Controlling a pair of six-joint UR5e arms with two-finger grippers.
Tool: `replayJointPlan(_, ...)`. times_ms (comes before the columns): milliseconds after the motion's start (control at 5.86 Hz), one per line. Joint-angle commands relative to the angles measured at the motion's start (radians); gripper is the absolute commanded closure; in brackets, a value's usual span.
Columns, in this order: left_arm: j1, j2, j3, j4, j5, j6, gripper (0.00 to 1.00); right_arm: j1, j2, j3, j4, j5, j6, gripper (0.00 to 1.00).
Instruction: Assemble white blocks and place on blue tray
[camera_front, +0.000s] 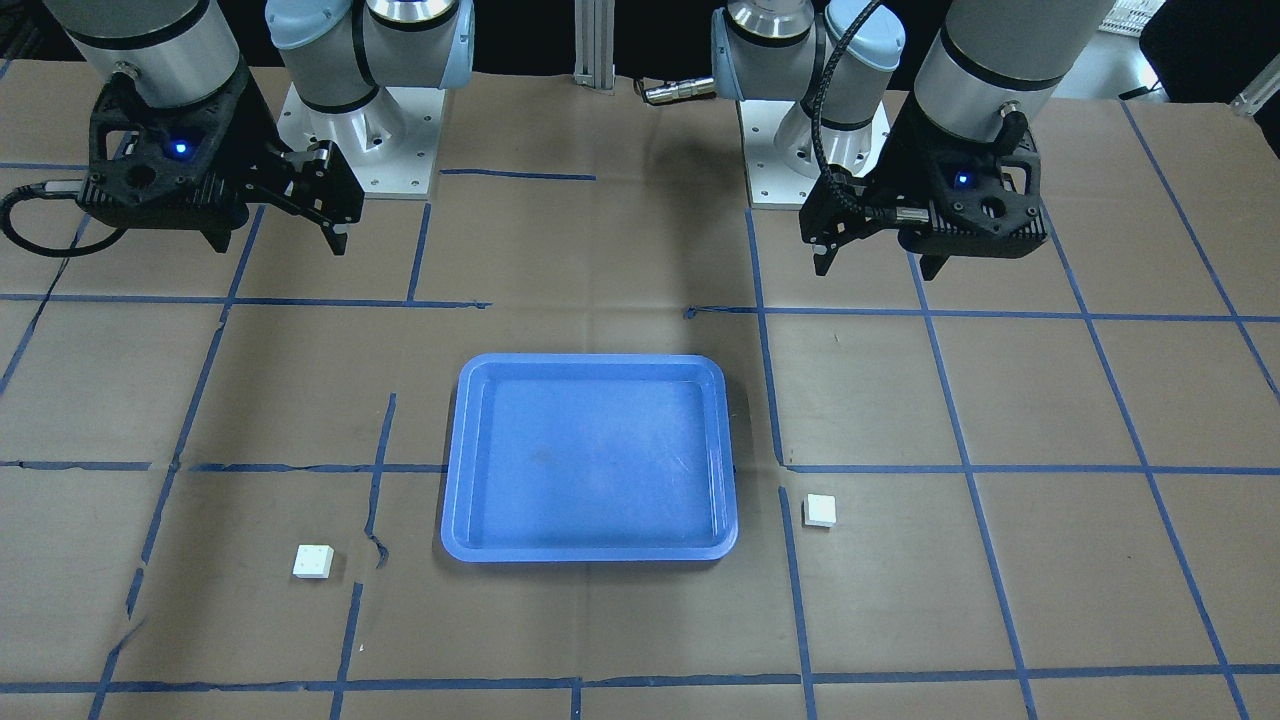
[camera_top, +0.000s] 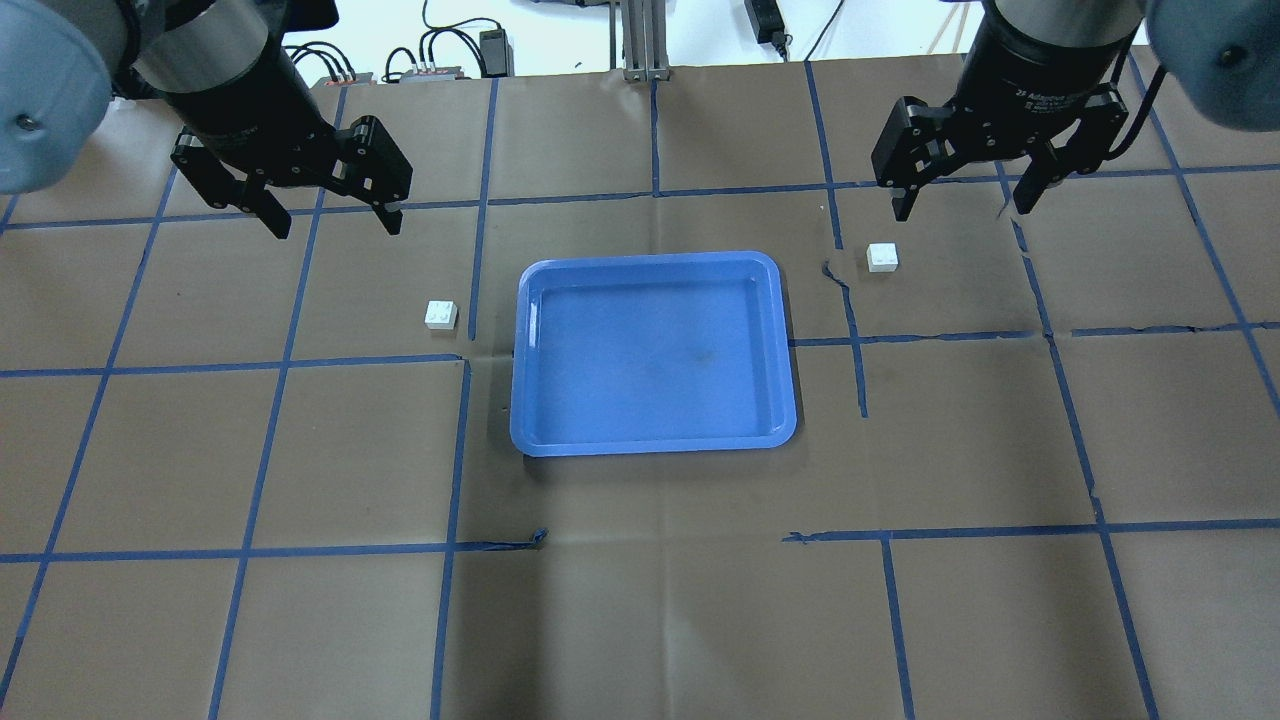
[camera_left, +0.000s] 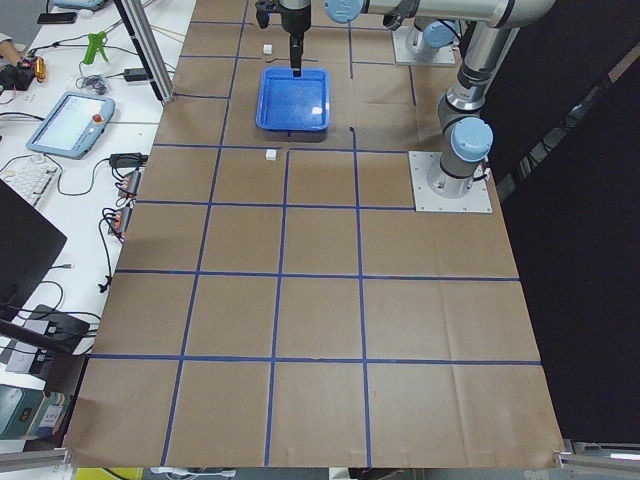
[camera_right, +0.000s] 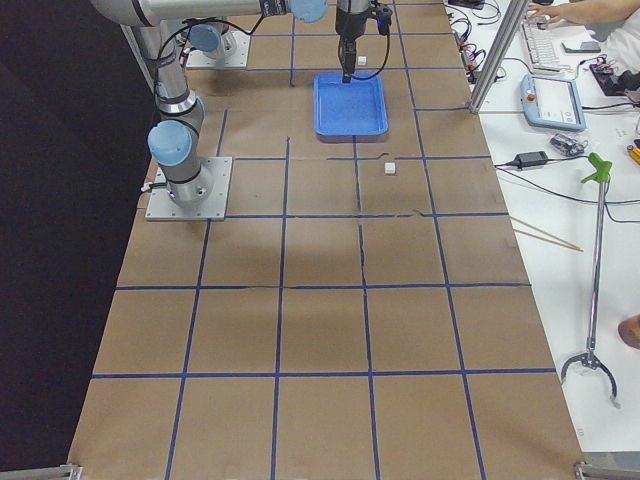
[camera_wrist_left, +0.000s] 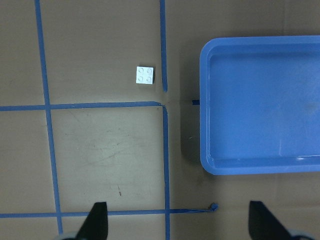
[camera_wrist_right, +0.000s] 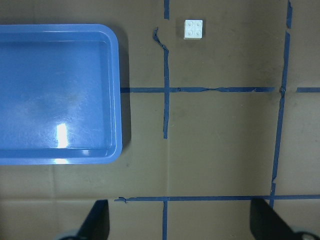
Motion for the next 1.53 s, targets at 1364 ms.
replayJointPlan(1364,0.02,0.009,-0.03,0.002,0.011,0.018,0.01,-0.006,0.009,0.002,0.0,0.004,-0.322,0.0)
